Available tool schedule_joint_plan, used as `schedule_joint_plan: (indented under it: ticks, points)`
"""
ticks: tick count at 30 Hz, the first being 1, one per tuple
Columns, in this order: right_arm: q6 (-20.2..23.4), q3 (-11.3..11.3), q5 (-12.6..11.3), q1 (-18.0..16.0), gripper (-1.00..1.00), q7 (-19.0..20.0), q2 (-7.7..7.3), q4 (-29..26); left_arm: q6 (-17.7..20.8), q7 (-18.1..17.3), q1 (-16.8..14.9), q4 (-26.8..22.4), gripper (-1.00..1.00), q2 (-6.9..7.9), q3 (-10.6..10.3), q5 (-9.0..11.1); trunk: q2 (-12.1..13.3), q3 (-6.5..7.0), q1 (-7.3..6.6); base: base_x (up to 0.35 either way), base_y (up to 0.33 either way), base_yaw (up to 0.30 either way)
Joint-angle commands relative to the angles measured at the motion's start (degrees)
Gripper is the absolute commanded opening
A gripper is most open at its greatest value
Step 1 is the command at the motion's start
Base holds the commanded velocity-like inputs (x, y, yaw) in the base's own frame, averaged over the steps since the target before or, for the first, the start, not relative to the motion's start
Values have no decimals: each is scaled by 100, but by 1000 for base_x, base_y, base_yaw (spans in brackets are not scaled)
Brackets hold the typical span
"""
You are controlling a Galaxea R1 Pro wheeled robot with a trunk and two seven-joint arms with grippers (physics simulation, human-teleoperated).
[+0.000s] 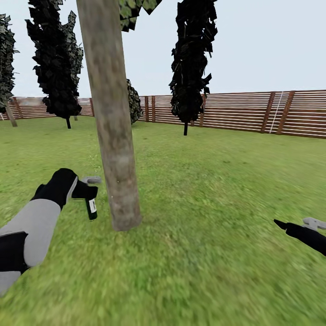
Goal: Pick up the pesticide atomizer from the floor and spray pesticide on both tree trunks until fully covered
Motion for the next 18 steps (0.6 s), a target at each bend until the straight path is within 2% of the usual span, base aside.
schedule_joint_plan:
  ticks: [1, 14, 18]
  points:
    - [0, 0, 1, 0, 100, 0, 0, 0, 9, -1, -43, -1, -100, -1, -3, -7, 0, 0, 0, 0, 0, 0]
    - [0, 0, -2, 0, 100, 0, 0, 0, 72, -72, -629, -4, -100, -2, -12, -9, 0, 0, 0, 0, 0, 0]
    - [0, 0, 1, 0, 100, 0, 0, 0, 70, -80, -782, -4, -100, 19, -43, -72, 0, 0, 0, 0, 0, 0]
